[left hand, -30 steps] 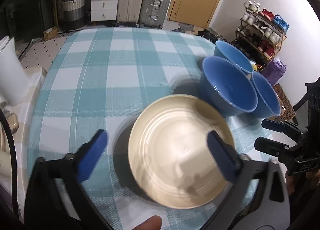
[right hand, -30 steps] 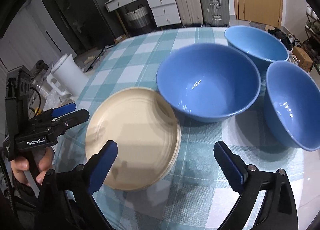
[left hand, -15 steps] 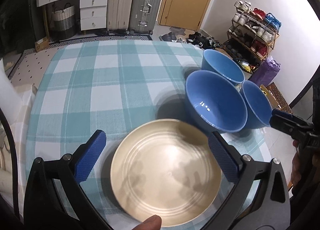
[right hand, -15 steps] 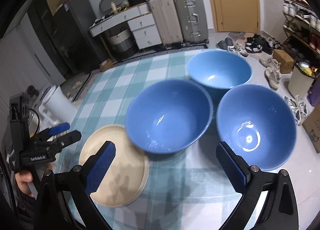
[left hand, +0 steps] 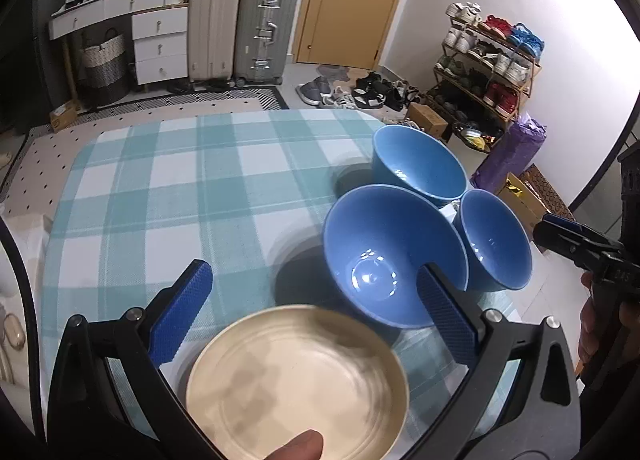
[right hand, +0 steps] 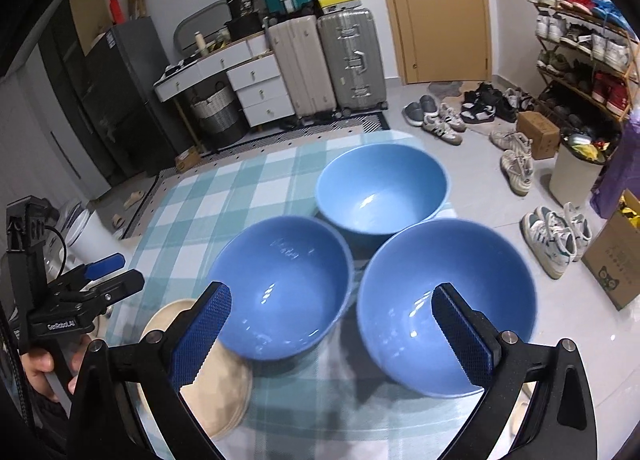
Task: Organize plates and bowls
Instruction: 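Move the left tool toward the light-blue bowls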
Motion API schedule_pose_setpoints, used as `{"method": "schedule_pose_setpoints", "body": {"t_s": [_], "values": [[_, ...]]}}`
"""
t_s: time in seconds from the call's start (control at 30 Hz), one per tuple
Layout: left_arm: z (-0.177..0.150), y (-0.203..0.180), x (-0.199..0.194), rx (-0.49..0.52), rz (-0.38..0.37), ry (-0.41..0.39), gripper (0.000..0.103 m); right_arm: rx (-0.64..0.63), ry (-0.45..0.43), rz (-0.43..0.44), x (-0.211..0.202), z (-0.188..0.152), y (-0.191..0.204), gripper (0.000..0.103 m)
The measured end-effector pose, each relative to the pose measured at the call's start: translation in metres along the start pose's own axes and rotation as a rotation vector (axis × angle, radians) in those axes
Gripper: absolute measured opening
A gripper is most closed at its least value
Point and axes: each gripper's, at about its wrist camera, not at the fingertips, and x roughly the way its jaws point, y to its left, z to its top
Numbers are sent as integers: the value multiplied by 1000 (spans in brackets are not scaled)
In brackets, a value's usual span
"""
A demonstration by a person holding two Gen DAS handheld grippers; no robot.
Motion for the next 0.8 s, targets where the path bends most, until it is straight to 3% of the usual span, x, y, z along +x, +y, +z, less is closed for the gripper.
{"method": "schedule_pose_setpoints", "body": {"t_s": [0.43, 0.8], "values": [[31, -25, 31, 14, -22, 26, 102, 33, -39, -39, -13, 29, -47, 102], [60, -46, 59, 38, -23, 30, 102, 53, -21, -25, 9, 60, -59, 102]]}}
